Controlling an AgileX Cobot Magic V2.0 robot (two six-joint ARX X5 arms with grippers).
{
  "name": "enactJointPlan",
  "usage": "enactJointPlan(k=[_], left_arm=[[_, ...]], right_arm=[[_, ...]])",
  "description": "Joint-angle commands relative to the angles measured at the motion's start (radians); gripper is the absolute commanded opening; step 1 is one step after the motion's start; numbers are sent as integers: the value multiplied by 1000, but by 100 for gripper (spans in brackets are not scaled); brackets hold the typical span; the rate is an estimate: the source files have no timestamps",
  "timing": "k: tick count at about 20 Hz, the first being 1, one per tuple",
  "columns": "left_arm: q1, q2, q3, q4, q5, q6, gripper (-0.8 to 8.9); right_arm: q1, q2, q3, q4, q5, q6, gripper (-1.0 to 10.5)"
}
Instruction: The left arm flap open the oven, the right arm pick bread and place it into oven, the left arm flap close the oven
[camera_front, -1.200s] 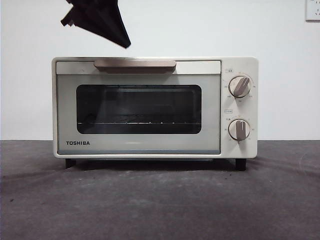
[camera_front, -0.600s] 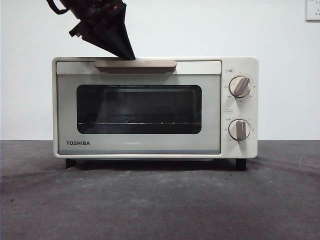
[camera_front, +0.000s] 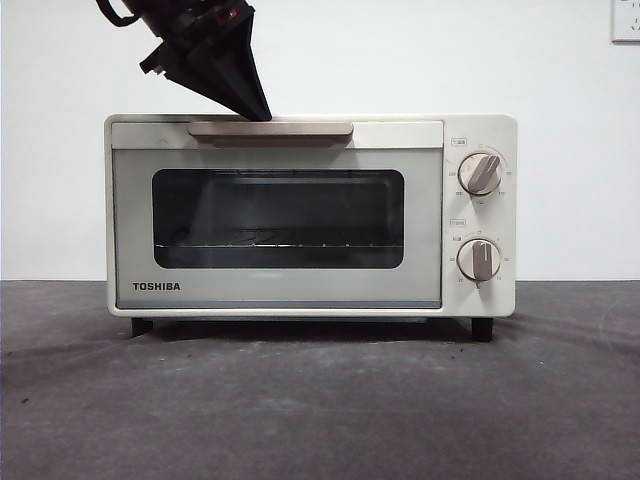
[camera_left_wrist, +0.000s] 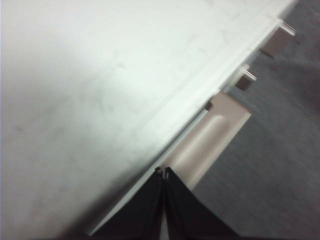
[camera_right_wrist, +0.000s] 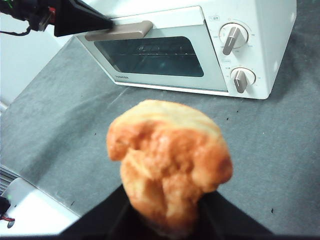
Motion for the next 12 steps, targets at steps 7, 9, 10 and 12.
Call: enactJointPlan(k=[7, 9, 10, 12], left_arm=[[-85, 30, -1, -164, -76, 39, 10], [-98, 30, -2, -166, -80, 36, 10], [-106, 30, -2, -168, -80, 31, 10], [-119, 30, -2, -178, -81, 26, 10]], right_arm=[[3, 1, 8, 16, -2, 11, 104], [3, 1, 8, 16, -2, 11, 104], [3, 1, 8, 16, -2, 11, 104], [3, 1, 8, 15, -2, 11, 104]])
